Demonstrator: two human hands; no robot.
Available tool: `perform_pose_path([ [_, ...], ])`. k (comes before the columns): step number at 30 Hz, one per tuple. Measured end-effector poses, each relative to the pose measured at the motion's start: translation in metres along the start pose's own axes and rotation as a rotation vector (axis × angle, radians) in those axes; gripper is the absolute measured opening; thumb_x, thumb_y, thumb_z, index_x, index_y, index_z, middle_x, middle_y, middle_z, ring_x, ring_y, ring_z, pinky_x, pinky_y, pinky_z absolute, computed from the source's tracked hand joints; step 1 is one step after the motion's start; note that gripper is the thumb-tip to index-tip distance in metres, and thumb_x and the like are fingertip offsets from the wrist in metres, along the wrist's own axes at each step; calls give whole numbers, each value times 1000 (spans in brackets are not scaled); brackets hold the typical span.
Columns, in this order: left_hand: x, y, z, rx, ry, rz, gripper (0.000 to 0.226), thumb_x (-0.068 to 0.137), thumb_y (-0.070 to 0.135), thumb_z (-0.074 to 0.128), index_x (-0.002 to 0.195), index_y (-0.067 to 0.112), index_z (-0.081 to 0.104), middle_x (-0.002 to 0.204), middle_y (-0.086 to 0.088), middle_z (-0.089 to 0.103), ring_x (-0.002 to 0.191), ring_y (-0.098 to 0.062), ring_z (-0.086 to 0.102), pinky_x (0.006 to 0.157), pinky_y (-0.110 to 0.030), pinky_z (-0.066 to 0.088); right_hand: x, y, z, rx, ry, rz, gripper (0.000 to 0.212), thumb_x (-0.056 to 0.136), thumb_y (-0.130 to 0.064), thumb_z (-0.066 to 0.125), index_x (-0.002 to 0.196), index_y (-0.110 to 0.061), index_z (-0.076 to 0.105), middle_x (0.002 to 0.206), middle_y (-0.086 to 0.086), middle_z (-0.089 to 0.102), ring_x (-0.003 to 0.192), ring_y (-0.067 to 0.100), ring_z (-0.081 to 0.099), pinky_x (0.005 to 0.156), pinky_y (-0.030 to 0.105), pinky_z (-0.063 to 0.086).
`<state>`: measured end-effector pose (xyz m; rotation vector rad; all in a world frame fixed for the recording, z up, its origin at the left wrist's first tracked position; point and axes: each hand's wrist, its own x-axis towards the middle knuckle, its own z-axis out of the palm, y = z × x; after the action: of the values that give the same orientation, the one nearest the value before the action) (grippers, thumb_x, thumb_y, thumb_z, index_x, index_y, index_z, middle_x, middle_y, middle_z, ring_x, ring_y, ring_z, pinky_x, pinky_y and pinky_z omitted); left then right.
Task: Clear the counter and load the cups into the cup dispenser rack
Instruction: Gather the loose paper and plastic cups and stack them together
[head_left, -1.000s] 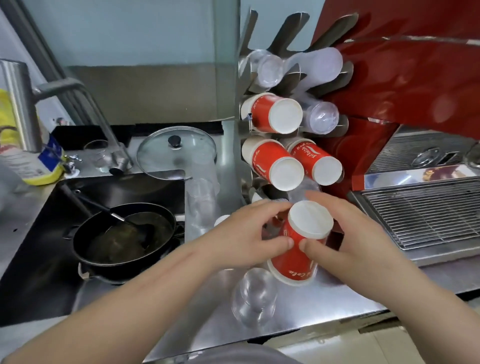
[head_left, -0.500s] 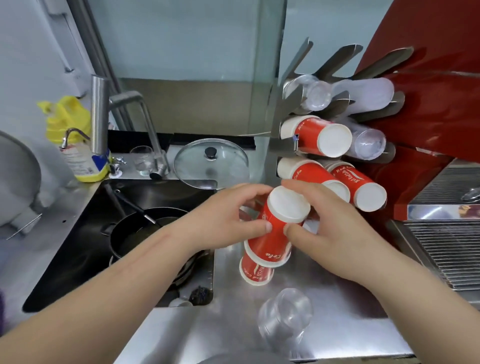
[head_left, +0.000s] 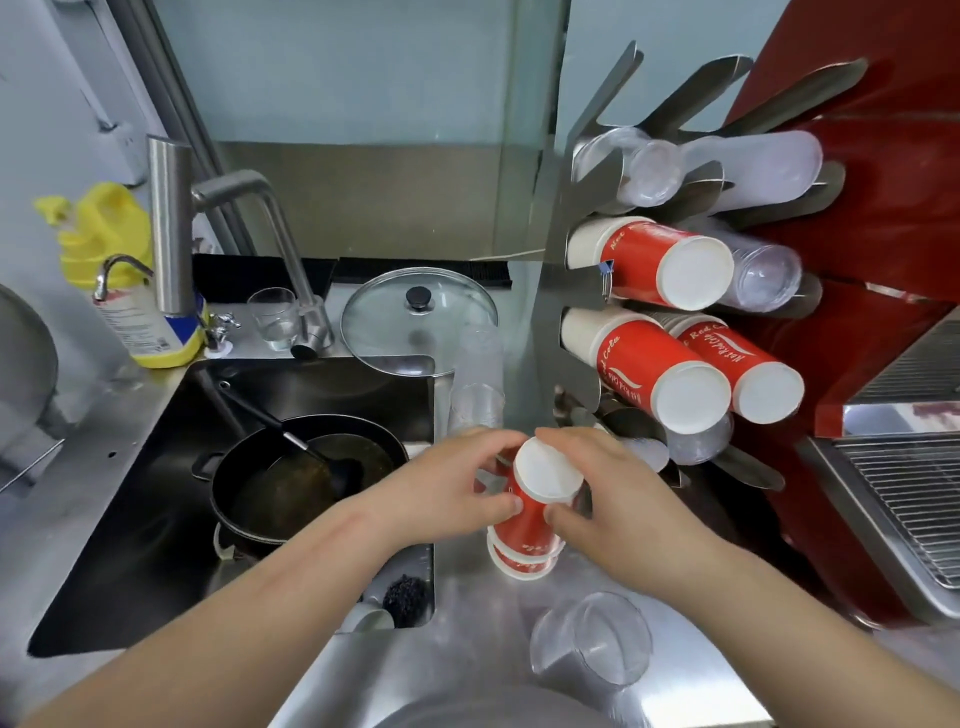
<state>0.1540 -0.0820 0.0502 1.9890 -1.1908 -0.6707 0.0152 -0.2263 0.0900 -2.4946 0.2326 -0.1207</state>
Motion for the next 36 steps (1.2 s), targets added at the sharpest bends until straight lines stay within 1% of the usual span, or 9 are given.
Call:
perform_pose_path([
  [2,2,-7,7,8,-36,-18,52,82,24,69,129,38,50,121,13,56,109,-1,57,92,-22,50,-1,9,10,-2,-19,16,56,81,-13,64,132,-30,47,120,-20,42,108,-11,35,97,13,32],
  [4,4,-14,13,11,-63,-33,53,82,25,68,130,38,50,122,13,56,109,-1,57,91,-22,51,-1,17,18,2,-30,19,57,80,-14,63,132,-31,47,124,-19,44,112,-8,38,99,14,34],
  [7,9,-26,21,21,-96,-44,54,81,26,69,130,38,49,121,11,54,107,0,56,87,-17,48,0,26,28,10,-58,21,54,79,-17,62,130,-31,48,129,-13,48,118,0,44,99,18,38],
  [10,12,-34,27,39,-113,-52,53,80,26,69,129,36,50,120,10,53,107,-1,56,85,-15,47,2,35,36,-4,-75,23,55,78,-16,62,130,-30,48,131,-10,50,120,3,45,100,22,40],
  [16,12,-42,33,25,-106,-75,55,82,24,69,132,34,49,121,9,52,107,-1,56,87,-15,47,6,44,45,1,-85,41,56,78,-17,63,129,-33,48,130,-12,51,121,2,44,100,25,41],
  [19,13,-42,32,15,-112,-73,55,82,24,69,132,34,49,121,9,52,107,-1,56,88,-17,48,5,45,44,-4,-83,45,56,78,-17,63,129,-33,47,130,-13,50,121,2,44,100,22,40],
  [30,10,-38,28,52,-149,-75,54,85,30,67,135,33,46,125,9,53,109,-4,55,87,-17,46,4,37,36,-16,-139,42,58,79,-18,64,133,-33,46,128,-7,46,118,7,46,101,21,37],
  [34,9,-34,19,140,-170,-65,52,88,35,66,136,33,46,123,10,57,110,-2,53,84,-7,37,7,33,20,-41,-212,65,53,80,-25,66,129,-36,47,125,-10,48,116,2,45,100,22,39],
  [36,8,-30,9,214,-200,-67,53,89,38,64,138,32,46,123,10,57,112,-1,51,83,-7,35,7,31,6,-79,-268,68,48,82,-32,65,127,-37,49,120,-10,52,110,3,49,96,23,41],
])
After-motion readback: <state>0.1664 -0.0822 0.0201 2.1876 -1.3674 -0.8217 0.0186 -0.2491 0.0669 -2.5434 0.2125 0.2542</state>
